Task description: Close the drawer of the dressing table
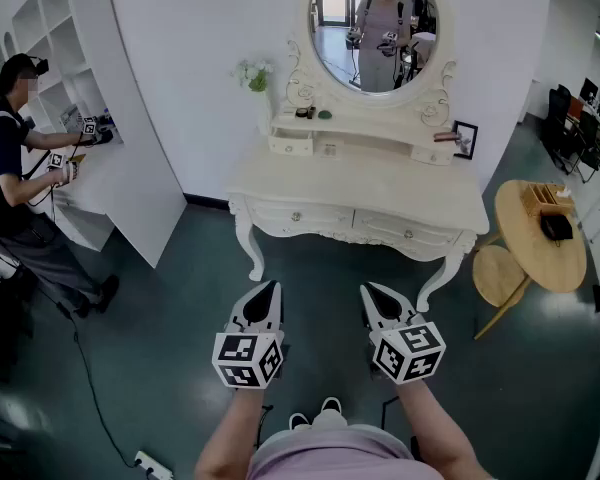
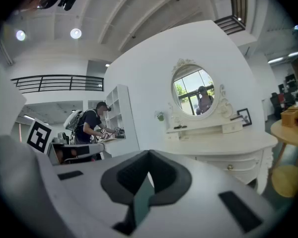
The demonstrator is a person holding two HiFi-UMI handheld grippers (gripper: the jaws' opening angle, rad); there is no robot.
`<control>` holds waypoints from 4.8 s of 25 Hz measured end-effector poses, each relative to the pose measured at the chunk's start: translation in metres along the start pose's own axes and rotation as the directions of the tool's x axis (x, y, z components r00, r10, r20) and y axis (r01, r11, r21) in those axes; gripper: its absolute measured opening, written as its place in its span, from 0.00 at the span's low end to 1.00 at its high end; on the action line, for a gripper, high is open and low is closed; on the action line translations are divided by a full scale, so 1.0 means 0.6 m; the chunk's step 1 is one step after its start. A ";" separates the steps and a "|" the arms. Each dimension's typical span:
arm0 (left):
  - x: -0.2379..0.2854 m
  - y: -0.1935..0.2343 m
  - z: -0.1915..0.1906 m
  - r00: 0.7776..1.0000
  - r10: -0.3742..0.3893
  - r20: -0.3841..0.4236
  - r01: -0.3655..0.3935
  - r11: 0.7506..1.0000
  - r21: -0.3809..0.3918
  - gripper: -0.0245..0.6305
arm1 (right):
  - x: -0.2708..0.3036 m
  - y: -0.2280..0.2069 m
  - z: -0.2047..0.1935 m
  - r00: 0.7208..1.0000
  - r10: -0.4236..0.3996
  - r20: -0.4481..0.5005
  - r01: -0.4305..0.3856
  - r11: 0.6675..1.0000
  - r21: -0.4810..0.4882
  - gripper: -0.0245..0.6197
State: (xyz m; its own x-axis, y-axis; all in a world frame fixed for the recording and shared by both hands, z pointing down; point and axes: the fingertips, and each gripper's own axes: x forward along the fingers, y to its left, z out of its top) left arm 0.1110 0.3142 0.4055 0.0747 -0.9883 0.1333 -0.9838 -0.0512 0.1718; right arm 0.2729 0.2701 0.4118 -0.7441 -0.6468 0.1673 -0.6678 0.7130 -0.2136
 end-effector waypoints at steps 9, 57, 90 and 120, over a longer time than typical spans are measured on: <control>0.024 -0.011 -0.019 1.000 0.008 -0.008 -0.009 1.000 -0.017 0.04 | 0.004 -0.037 -0.003 1.000 -0.028 0.000 0.028 1.000 -0.012 0.04; 0.366 0.355 0.046 0.997 -0.047 -0.066 0.045 0.999 -0.021 0.30 | 0.450 -0.090 0.049 0.988 -0.151 -0.030 0.152 0.987 0.047 0.32; 0.671 0.461 0.091 0.996 -0.005 -0.092 0.006 1.000 0.011 0.29 | 0.708 -0.250 0.120 0.988 -0.143 -0.051 0.140 0.988 -0.060 0.33; 0.918 0.538 -0.018 0.927 -0.207 -0.314 0.230 0.973 0.038 0.35 | 0.929 -0.366 0.041 0.918 -0.327 -0.225 0.315 0.945 -0.090 0.34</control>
State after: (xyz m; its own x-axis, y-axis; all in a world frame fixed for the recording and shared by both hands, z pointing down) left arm -0.1637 -0.2451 0.5449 0.3237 -0.8599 0.3947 -0.9458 -0.2823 0.1608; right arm 0.0051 -0.2538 0.5281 -0.4685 -0.7660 0.4401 -0.8671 0.4942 -0.0629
